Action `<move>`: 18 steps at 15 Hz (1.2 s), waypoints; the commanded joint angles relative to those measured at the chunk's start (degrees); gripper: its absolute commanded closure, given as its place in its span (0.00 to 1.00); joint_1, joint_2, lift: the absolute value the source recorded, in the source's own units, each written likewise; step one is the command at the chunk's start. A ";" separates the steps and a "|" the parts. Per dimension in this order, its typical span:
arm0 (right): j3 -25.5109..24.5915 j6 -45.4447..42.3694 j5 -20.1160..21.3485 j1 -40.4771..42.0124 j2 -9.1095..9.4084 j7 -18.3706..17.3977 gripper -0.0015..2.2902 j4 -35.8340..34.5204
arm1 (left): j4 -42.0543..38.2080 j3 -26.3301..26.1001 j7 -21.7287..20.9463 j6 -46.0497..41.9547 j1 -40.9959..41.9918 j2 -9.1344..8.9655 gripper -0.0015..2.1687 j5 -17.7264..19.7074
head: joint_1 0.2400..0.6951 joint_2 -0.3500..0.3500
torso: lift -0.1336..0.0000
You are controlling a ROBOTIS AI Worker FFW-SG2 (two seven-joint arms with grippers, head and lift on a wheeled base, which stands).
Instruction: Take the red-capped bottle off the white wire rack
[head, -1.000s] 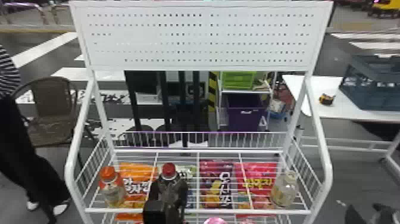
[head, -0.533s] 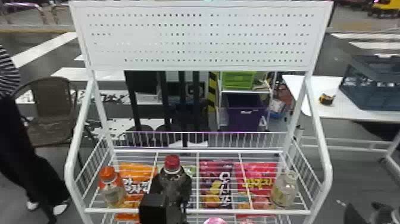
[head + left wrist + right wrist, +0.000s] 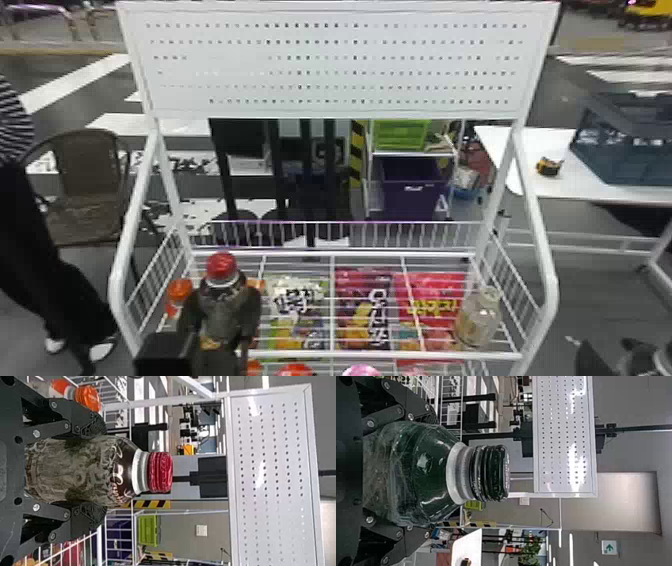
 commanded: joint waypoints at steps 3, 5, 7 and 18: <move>0.04 0.34 -0.10 0.02 0.05 0.02 0.22 -0.26 | -0.91 5.52 -1.31 -2.47 2.92 -0.01 0.93 1.99 | 0.57 0.50 | 1.00; 0.13 0.52 -0.01 0.02 0.05 0.02 0.22 -0.35 | -1.43 5.61 -1.66 -2.65 3.27 -0.01 0.93 1.99 | 0.57 0.50 | 1.00; 0.40 0.34 -0.10 0.20 0.05 0.02 0.22 -0.44 | -1.79 5.43 -2.63 -2.65 3.27 -0.27 0.93 1.99 | 0.57 0.50 | 1.00; 0.40 -0.54 -0.45 0.46 0.05 0.10 0.22 -0.26 | -2.58 4.99 -2.45 -2.12 3.18 -0.54 0.93 1.99 | 0.57 0.50 | 1.00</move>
